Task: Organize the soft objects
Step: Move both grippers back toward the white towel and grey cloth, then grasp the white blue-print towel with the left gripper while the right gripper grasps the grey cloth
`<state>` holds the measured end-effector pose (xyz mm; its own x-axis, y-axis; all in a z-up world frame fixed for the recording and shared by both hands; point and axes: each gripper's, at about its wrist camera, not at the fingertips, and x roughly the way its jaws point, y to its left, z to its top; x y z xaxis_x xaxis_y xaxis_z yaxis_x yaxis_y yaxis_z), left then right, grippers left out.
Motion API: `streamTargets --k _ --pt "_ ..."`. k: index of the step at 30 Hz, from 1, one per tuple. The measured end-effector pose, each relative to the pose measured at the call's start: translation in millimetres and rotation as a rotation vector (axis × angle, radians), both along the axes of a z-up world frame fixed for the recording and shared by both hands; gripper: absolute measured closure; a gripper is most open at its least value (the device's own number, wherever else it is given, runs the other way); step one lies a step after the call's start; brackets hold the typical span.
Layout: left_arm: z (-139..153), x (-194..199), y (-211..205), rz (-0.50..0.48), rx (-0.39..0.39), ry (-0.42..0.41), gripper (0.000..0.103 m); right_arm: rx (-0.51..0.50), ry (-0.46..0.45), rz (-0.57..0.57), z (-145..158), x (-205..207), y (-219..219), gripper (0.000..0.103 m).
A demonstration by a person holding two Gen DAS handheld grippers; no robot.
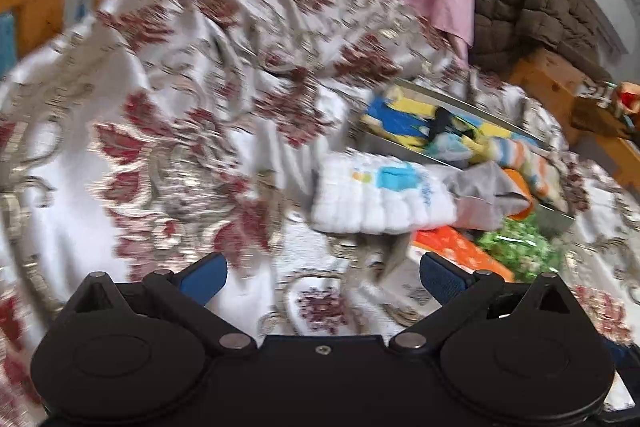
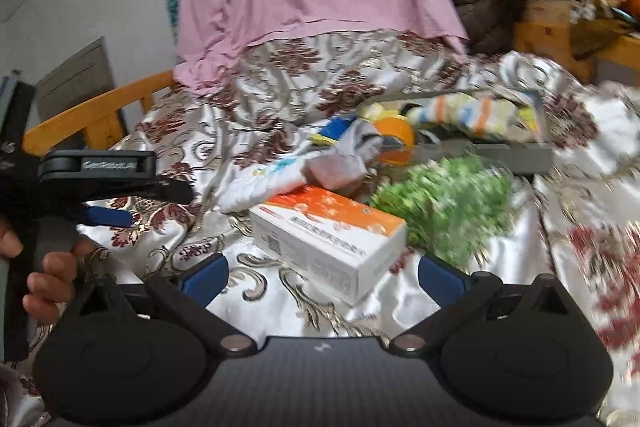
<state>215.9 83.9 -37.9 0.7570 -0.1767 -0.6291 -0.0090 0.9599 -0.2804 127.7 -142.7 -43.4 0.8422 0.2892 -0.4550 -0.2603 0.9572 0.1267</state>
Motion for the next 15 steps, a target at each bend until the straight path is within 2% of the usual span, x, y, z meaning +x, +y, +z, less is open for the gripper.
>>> streamTargets --k 5,15 --pt "-3 23 -5 -0.095 -0.029 0.006 0.001 -0.069 -0.057 0.027 8 31 2 0.000" --pt "-15 68 -15 -0.192 0.054 -0.017 0.001 -0.234 -0.172 0.009 11 89 7 0.000"
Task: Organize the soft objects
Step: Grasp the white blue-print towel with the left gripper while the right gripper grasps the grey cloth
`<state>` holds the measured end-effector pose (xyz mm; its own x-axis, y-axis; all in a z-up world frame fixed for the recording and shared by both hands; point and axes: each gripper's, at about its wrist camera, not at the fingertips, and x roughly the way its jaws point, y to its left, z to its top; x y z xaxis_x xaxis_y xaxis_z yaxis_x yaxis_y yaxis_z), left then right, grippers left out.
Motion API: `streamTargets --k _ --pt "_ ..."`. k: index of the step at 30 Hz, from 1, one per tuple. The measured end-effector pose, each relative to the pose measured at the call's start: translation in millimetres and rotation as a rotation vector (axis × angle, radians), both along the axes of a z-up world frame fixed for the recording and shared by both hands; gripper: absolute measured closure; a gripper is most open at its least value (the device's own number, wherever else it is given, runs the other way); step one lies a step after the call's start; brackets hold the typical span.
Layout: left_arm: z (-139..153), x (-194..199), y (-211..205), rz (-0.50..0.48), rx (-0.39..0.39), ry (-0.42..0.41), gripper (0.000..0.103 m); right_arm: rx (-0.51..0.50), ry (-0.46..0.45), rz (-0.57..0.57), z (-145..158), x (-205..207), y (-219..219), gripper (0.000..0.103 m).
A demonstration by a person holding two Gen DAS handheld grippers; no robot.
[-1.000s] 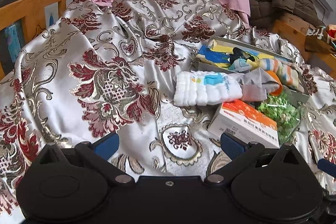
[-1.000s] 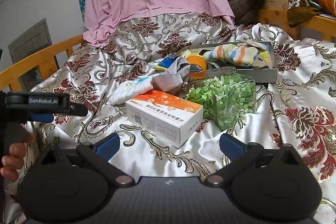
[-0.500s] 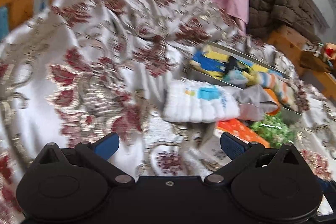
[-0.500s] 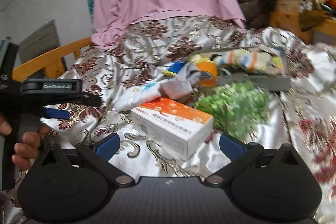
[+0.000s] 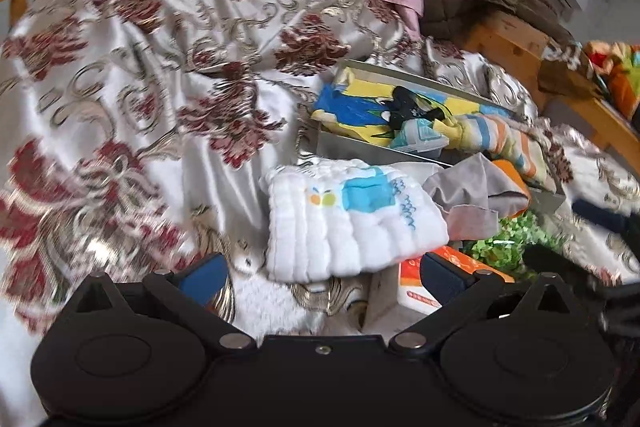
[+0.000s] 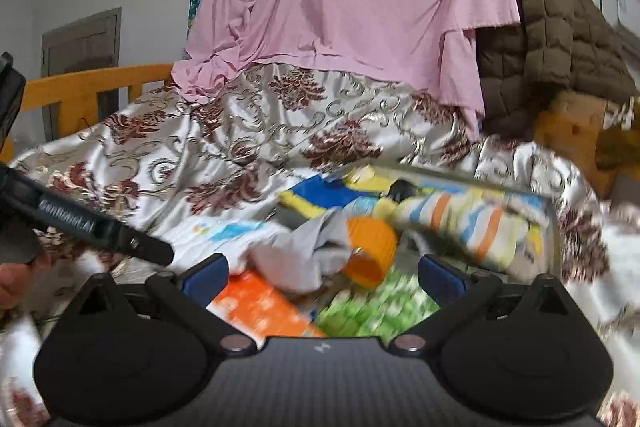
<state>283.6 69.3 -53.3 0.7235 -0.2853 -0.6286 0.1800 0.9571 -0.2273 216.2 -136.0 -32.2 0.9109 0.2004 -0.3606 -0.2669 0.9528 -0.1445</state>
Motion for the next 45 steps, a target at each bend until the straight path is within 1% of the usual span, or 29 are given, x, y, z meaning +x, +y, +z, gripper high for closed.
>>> streamTargets --k 5,10,15,19,21,23,29,34,36,38,43,45 --pt "-3 14 -9 -0.093 0.050 -0.035 0.001 -0.123 -0.034 0.014 -6 15 14 0.001" --pt "-4 20 -15 -0.155 0.057 -0.070 0.001 -0.233 -0.054 0.034 -15 23 32 0.005" --pt "-3 21 -23 -0.218 0.086 -0.109 0.001 -0.266 -0.058 0.032 -22 29 38 0.007" --pt "-3 21 -30 -0.253 0.160 -0.136 0.001 -0.315 -0.075 0.027 -29 33 41 0.009" --pt "-4 21 -32 -0.257 0.190 -0.137 0.003 -0.337 -0.082 0.032 -32 35 44 0.011" --pt "-5 22 -33 -0.251 0.204 -0.133 0.004 -0.364 -0.092 0.036 -35 35 48 0.013" --pt "-7 29 -31 -0.245 0.182 -0.089 0.008 -0.425 -0.109 0.048 -43 32 56 0.017" --pt "-10 34 -26 -0.227 0.153 -0.052 0.008 -0.422 -0.110 0.033 -43 33 55 0.020" --pt "-11 36 -24 -0.217 0.132 -0.033 0.008 -0.441 -0.119 0.026 -45 32 57 0.023" --pt "-11 39 -21 -0.208 0.108 -0.011 0.009 -0.461 -0.126 0.026 -47 32 59 0.024" --pt "-13 48 -10 -0.164 0.018 0.052 0.017 -0.508 -0.142 0.019 -51 29 63 0.026" --pt "-14 51 -5 -0.142 -0.009 0.071 0.022 -0.522 -0.144 0.017 -51 29 65 0.026"
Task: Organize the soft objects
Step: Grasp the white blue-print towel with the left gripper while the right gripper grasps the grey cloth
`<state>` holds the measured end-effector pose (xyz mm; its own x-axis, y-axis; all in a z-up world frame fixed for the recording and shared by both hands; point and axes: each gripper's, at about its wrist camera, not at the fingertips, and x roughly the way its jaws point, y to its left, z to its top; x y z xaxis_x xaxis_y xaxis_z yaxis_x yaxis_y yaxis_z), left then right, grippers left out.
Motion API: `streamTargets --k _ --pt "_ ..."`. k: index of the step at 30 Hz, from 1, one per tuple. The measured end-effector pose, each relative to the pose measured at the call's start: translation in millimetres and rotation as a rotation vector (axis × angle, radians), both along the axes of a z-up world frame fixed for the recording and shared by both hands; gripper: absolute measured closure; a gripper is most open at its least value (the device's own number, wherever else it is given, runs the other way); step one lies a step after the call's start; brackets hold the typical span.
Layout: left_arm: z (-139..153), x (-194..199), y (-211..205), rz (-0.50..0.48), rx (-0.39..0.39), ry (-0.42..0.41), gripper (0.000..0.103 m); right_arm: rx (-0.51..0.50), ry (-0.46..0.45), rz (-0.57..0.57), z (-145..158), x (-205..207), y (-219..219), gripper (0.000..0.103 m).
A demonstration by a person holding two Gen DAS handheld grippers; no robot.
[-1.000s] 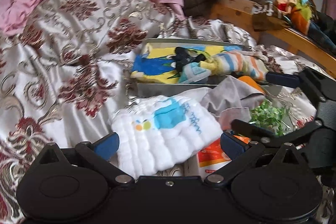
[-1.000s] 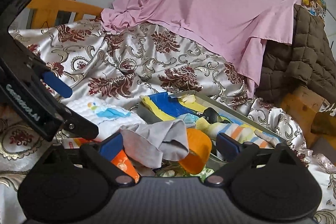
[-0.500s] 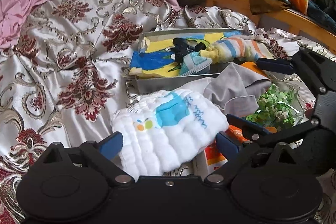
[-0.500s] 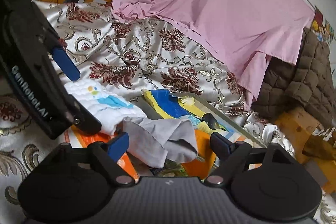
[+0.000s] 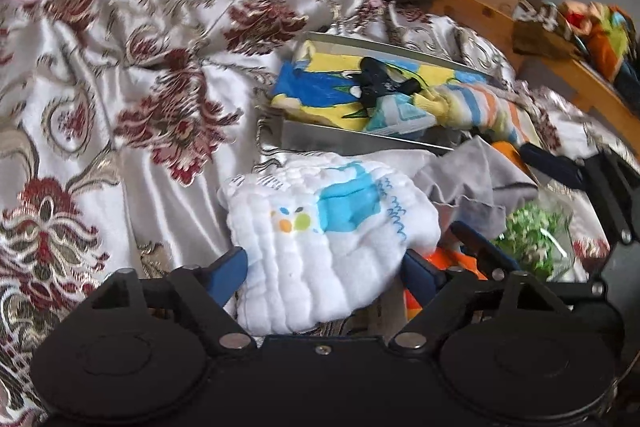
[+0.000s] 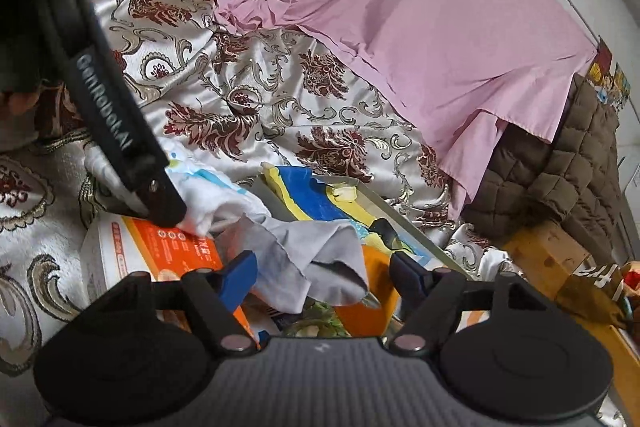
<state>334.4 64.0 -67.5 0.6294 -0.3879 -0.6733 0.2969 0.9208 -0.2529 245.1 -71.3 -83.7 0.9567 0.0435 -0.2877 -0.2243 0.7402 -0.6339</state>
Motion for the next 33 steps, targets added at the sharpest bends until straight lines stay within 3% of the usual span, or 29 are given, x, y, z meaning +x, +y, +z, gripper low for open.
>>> streamTargets --k 10,17,21,33 --pt "-3 7 11 0.078 -0.070 0.057 0.036 -0.006 0.014 0.009 1 2 7 0.031" --pt "-1 8 9 0.107 -0.057 0.070 0.053 -0.020 0.017 0.003 0 2 9 0.044" --pt "1 8 10 0.116 -0.071 0.071 0.062 -0.030 0.034 0.015 -2 2 10 0.060" --pt "3 5 8 0.124 -0.075 0.057 0.072 0.038 0.082 0.018 -1 5 8 0.083"
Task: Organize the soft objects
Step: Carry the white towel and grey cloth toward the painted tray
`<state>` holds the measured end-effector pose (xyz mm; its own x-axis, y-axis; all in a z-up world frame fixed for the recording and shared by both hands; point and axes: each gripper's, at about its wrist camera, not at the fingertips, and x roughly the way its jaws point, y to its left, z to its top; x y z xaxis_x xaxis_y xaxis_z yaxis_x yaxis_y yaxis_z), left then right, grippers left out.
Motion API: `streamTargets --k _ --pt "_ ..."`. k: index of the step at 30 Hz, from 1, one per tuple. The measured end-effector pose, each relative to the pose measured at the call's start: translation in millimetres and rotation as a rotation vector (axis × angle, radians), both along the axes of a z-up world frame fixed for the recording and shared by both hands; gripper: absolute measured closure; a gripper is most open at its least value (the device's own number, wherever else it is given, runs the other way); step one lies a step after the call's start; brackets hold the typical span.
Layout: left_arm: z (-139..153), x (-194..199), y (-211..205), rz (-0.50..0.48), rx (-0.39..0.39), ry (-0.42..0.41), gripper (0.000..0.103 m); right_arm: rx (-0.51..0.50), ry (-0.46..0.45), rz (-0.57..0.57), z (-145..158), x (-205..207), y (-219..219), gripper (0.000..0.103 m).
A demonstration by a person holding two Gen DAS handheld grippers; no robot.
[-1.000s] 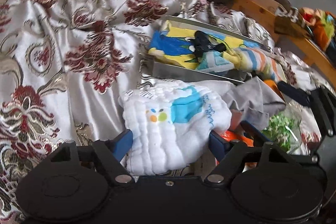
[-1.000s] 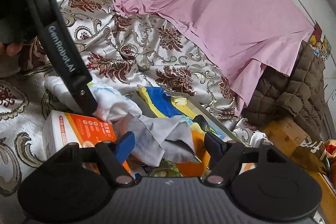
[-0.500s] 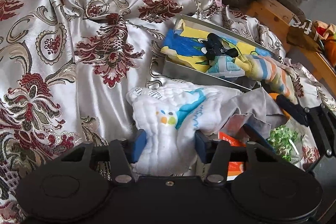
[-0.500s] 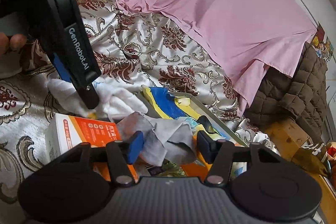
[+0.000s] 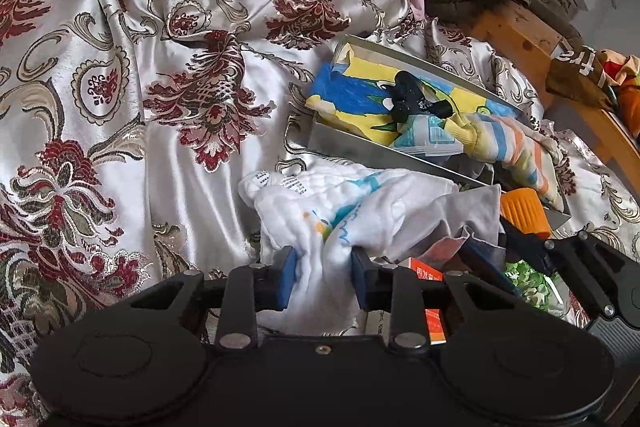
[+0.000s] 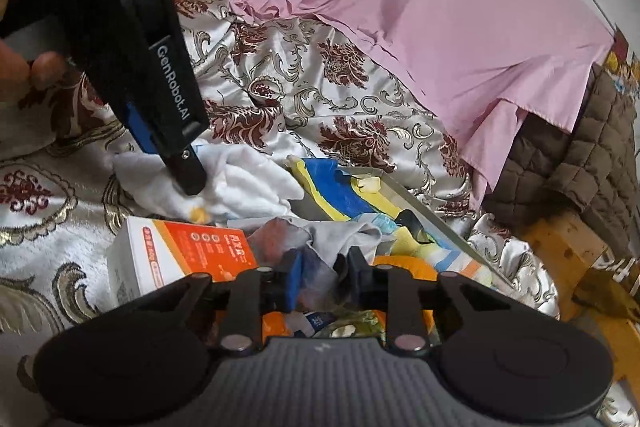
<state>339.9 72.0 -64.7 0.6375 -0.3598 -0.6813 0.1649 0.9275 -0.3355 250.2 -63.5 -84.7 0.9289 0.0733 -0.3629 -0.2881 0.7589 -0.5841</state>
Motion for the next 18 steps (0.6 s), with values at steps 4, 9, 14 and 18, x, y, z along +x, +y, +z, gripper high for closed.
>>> streamTargets --k 4,9,14,18 --pt "4 -7 -6 -0.004 0.030 -0.043 0.077 0.045 0.012 0.014 4 -3 -3 0.094" --pt "15 -18 -11 -0.014 0.043 -0.119 0.086 0.079 -0.014 0.025 12 -10 -4 0.097" --pt "31 -31 -15 -0.016 0.028 -0.176 0.089 0.127 -0.047 0.017 26 -21 -5 0.098" --pt "47 -45 -18 0.008 0.029 -0.223 0.090 0.161 -0.068 0.008 42 -32 -9 0.098"
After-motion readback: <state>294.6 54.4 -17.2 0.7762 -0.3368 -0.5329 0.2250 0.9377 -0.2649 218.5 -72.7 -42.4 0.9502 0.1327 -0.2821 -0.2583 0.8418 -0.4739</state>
